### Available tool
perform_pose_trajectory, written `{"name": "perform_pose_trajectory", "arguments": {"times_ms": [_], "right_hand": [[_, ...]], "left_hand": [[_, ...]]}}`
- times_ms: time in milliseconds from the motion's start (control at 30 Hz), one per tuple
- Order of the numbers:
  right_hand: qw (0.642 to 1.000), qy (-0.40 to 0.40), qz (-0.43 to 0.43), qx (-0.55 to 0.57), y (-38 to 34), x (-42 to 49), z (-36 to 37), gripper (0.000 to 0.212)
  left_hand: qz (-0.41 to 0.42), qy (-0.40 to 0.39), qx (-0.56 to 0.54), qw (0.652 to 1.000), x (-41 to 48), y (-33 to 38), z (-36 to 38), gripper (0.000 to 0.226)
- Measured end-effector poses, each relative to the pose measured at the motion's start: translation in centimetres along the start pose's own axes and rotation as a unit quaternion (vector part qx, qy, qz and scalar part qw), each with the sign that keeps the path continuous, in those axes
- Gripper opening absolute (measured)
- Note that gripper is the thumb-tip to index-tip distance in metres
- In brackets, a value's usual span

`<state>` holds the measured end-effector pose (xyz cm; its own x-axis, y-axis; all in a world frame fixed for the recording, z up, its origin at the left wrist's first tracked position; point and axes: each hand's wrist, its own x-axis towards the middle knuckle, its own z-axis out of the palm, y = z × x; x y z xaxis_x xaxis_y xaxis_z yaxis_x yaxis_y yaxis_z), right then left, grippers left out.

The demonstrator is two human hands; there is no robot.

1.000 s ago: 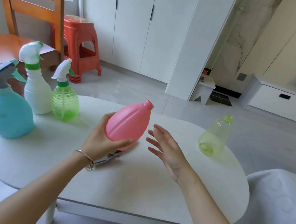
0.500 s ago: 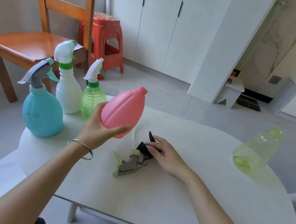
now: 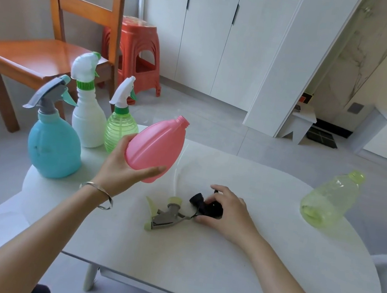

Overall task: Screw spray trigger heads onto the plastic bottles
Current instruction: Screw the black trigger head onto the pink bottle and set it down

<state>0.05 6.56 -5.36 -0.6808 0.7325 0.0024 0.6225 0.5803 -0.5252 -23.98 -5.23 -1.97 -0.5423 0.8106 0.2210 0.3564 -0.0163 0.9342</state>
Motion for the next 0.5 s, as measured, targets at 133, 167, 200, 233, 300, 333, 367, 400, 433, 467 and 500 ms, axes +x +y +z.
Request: {"name": "perform_pose_trajectory", "arguments": {"times_ms": [133,167,200,233,300,333,367,400,433,467,500], "right_hand": [[0.989,0.082,0.032,0.117,0.1,-0.2,-0.9,0.031],[0.971,0.108,0.062,0.205,-0.1,-0.2,-1.4,0.026],[0.944,0.126,0.085,0.292,-0.2,-0.2,-2.1,0.024],[0.917,0.132,0.102,0.363,-0.2,-0.2,-2.7,0.027],[0.869,0.110,0.119,0.468,0.3,-0.3,-3.9,0.038],[0.851,0.105,0.123,0.499,0.5,-0.4,-4.2,0.039],[0.842,0.112,0.125,0.512,0.8,-0.6,-4.4,0.036],[0.840,0.130,0.127,0.512,1.1,-0.7,-4.5,0.031],[0.839,0.153,0.127,0.507,1.4,-0.8,-4.5,0.026],[0.835,0.176,0.125,0.506,1.6,-0.9,-4.6,0.023],[0.830,0.194,0.121,0.509,1.7,-0.9,-4.7,0.023]], "left_hand": [[-0.007,-0.002,-0.003,1.000,-0.1,0.2,0.3,0.096],[-0.012,0.000,-0.002,1.000,-0.1,0.2,0.3,0.096],[-0.016,0.001,0.002,1.000,0.0,0.1,0.3,0.096],[-0.019,0.002,0.009,1.000,0.0,0.0,0.3,0.095],[-0.023,-0.002,0.021,1.000,0.1,-0.3,0.4,0.093],[-0.024,-0.004,0.027,0.999,0.1,-0.5,0.5,0.091],[-0.024,-0.006,0.033,0.999,0.2,-0.7,0.6,0.088],[-0.024,-0.008,0.039,0.999,0.2,-0.8,0.8,0.085],[-0.025,-0.009,0.043,0.999,0.3,-1.0,0.9,0.083],[-0.026,-0.010,0.045,0.999,0.3,-1.1,0.9,0.083],[-0.030,-0.012,0.047,0.998,0.3,-1.2,0.9,0.084]]}}
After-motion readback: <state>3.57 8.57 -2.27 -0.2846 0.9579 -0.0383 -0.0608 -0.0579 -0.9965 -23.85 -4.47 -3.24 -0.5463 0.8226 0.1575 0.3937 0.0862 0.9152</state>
